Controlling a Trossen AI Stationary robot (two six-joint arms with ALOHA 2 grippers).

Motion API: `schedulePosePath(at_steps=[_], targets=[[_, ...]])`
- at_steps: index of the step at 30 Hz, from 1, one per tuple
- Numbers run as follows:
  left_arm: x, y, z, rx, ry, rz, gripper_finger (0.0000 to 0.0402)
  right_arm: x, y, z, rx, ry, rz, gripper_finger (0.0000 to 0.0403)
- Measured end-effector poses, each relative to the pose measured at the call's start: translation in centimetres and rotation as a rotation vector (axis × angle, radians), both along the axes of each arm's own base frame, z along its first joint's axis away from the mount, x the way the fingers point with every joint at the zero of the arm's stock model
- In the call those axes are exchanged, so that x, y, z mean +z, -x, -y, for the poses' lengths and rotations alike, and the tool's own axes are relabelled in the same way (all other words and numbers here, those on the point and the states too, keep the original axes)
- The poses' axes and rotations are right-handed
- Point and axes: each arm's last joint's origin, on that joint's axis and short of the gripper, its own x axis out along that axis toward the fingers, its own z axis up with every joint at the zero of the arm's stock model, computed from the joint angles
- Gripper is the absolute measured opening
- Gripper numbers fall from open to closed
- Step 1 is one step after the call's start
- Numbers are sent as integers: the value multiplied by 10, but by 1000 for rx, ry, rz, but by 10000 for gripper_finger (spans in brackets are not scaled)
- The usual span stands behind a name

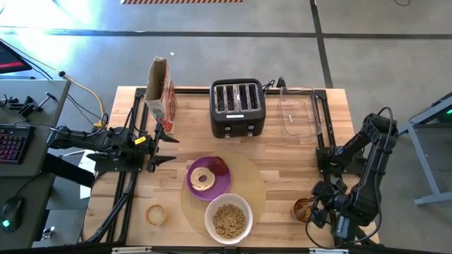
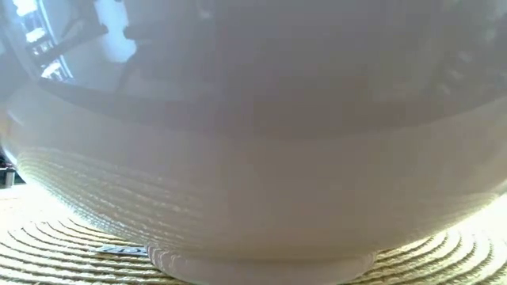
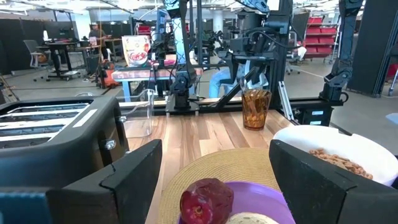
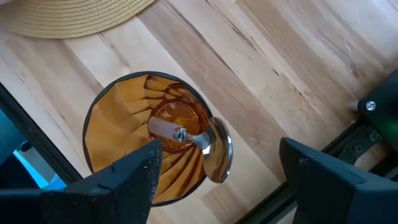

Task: Arrange a breakfast setting
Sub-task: Put the spoon on the right side of the table mat

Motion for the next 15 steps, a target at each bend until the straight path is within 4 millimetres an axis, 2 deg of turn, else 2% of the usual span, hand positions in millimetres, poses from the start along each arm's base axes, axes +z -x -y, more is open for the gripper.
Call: schedulePosePath(at_steps=[15], targets=[[0, 0, 0, 0, 0, 0, 287, -1, -2, -1, -42, -7, 12, 174]])
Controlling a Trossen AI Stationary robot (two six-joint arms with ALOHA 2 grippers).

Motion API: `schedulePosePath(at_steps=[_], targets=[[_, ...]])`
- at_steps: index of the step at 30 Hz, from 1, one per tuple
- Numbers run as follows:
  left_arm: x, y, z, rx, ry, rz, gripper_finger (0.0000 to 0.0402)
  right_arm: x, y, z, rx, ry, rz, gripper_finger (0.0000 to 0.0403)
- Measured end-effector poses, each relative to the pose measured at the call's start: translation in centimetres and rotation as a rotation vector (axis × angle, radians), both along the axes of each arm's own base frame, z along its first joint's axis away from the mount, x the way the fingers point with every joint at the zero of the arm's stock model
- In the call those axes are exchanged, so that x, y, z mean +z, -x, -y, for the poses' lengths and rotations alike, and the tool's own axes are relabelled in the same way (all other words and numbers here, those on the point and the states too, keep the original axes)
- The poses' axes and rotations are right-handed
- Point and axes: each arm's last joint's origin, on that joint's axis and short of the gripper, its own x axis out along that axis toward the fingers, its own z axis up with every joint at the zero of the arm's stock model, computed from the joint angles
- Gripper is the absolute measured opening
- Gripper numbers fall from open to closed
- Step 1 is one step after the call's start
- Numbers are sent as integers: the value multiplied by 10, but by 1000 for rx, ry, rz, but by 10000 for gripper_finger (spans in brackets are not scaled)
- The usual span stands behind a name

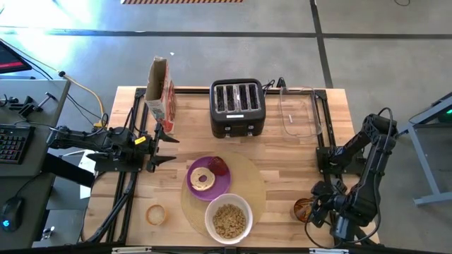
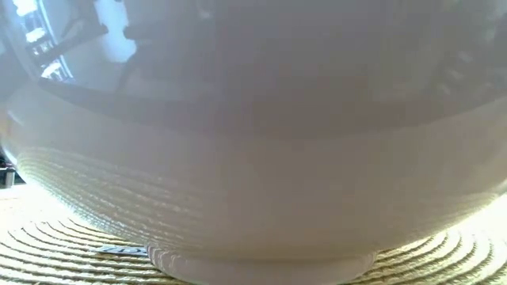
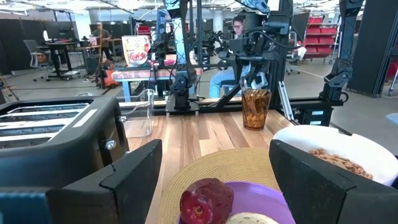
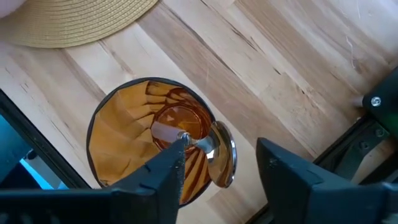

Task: Arrange a breakfast setting
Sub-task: Put the spoon on the right side of the table mat

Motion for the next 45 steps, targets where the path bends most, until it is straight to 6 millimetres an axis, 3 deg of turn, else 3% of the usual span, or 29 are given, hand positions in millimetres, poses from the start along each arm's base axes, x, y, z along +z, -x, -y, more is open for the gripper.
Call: schedulePosePath(at_steps=[16, 35, 45], targets=[[0, 0, 0, 0, 0, 0, 287, 0, 0, 0, -12, -7, -8, 119], [0, 0, 0, 0, 0, 0, 287, 0, 0, 0, -29, -14, -10, 25], [0, 0, 0, 0, 0, 0, 287, 0, 0, 0, -29, -15, -10, 2]])
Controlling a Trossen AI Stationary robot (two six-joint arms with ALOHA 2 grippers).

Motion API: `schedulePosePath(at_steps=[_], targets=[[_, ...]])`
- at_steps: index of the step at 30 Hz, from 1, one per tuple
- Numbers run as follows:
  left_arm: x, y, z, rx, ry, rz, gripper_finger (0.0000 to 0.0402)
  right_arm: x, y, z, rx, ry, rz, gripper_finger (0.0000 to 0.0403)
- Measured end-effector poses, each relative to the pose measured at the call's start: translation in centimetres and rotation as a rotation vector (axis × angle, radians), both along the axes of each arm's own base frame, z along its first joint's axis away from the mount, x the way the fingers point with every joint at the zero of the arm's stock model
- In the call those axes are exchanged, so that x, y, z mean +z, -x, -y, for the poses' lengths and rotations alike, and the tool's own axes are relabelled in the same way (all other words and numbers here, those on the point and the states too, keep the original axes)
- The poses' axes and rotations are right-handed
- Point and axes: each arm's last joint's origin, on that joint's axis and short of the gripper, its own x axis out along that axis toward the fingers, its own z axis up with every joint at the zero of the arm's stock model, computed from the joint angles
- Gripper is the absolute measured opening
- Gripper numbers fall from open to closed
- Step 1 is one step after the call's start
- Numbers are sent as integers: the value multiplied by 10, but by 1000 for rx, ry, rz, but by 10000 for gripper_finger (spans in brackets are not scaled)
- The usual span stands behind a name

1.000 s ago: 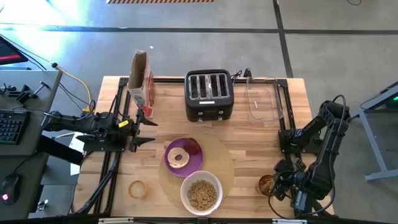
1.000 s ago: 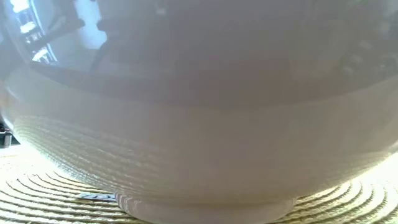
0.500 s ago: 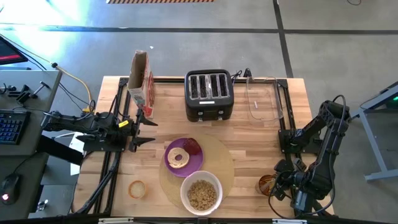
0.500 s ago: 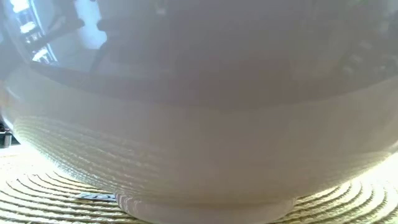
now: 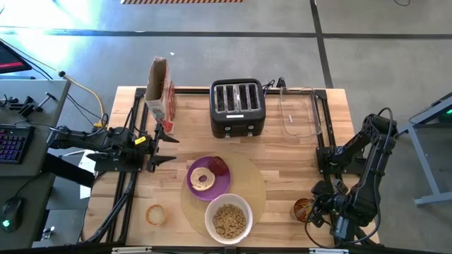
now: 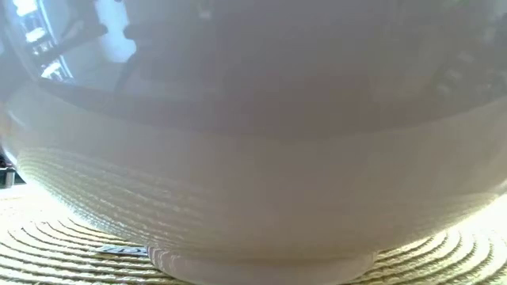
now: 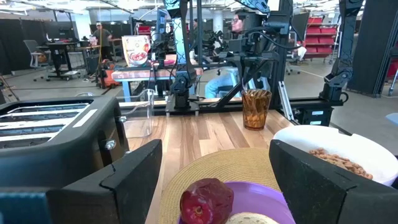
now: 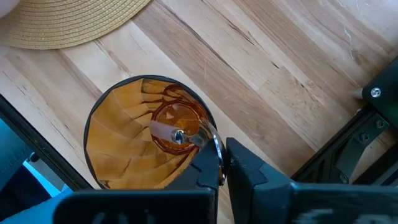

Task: Arrange a breakfast setting
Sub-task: Put the spoon on the right side of the table mat

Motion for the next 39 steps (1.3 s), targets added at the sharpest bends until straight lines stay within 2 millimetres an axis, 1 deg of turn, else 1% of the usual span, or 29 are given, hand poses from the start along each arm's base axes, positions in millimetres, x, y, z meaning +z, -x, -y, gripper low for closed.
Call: schedulePosePath(at_steps=[6, 12, 17, 23, 26, 32, 39], targets=[[0, 0, 0, 0, 0, 0, 287, 2, 0, 1, 0, -6, 0, 1], [0, 0, 0, 1, 0, 0, 287, 16, 1, 1, 0, -8, -6, 0], [0, 0, 0, 0, 0, 0, 287, 34, 2, 2, 12, -8, -20, 0], [0, 0, 0, 0, 0, 0, 287, 65, 3, 7, 29, -10, -14, 0], [0, 0, 0, 0, 0, 0, 287, 79, 3, 7, 85, -46, 18, 0], [0, 0, 0, 1, 0, 0, 287, 102, -5, 11, 120, -79, 103, 0], [0, 0, 0, 0, 0, 0, 287, 107, -22, 20, 145, -50, 112, 0]])
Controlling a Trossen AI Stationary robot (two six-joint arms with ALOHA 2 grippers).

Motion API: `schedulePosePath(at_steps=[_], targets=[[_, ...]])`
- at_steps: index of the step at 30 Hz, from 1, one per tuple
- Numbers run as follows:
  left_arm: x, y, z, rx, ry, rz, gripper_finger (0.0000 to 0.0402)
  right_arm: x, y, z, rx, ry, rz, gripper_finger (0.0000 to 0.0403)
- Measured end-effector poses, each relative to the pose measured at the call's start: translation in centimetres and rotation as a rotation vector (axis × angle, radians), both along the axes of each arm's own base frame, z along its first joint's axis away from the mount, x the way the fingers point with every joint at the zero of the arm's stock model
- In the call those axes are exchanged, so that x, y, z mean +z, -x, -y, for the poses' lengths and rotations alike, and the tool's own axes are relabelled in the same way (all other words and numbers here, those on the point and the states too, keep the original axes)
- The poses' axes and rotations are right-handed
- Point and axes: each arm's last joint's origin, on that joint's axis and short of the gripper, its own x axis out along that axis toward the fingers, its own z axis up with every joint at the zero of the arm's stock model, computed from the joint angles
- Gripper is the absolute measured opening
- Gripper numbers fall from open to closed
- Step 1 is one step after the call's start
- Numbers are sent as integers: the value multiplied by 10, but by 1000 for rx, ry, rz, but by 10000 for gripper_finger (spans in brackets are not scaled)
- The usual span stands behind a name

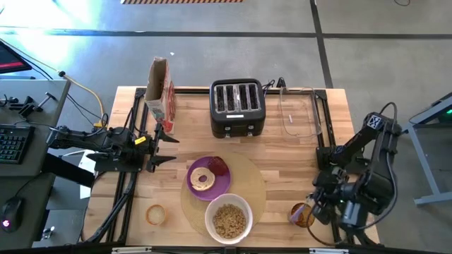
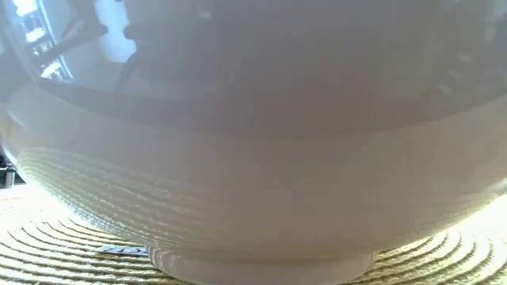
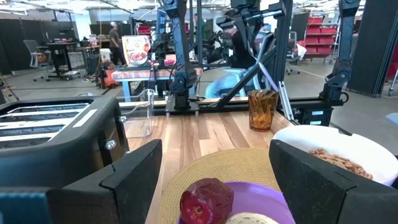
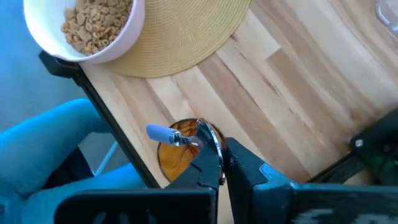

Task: Arrange a breakfast setting
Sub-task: Put the spoon on the right side of the table mat

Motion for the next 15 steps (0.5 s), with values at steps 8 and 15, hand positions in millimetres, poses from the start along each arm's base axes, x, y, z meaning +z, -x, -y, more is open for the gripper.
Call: schedulePosePath(at_steps=[8, 15], targets=[[0, 0, 0, 1, 0, 0, 287, 0, -25, 18, 59, 44, -51, 0], [0, 0, 0, 1, 0, 0, 287, 1, -56, 39, 157, 61, -46, 0]])
